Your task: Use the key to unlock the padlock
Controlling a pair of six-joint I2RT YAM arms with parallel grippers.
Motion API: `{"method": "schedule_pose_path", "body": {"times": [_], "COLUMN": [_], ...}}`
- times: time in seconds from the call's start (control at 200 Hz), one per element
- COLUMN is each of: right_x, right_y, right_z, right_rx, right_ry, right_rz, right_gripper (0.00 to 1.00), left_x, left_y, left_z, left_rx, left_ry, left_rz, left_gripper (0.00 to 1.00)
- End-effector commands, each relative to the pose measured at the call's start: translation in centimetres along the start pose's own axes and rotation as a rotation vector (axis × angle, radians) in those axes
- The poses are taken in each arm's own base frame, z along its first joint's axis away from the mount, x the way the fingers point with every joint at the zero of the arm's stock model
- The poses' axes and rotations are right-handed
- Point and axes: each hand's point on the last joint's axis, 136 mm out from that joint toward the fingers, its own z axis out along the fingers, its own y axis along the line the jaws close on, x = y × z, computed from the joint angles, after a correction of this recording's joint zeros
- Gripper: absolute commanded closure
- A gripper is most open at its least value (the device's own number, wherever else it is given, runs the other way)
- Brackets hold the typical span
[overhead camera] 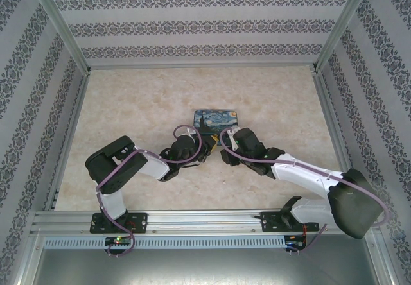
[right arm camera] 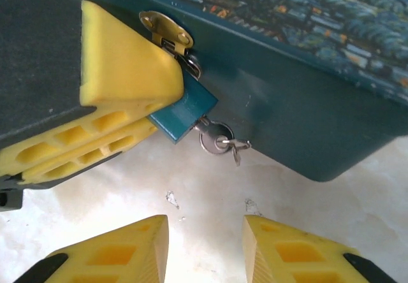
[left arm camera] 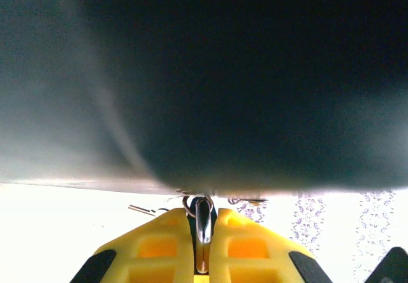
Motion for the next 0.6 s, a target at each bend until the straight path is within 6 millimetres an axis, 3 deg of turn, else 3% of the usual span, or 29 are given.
{"method": "schedule_pose_path", "body": {"times": [0.0,0.595], "right_x": [-1.3,-1.6], "right_y": [-0.2,0.2], "right_z": [0.2,2.5], "right_rx": [0.049,0.058], "right_ry": [-0.018,0.018], "right_rz": [-0.074,-0.096], "right_gripper": [0.65,0.69], "left_x": [-0.1,0.1], "left_y": [-2.4,-2.2], "left_z": [-0.1,0.0], "left_rx": [0.050,0.042], "left_ry": [0.012,0.022], "left_rz": [0.035,0.034], "left_gripper": [1.00,1.00]}}
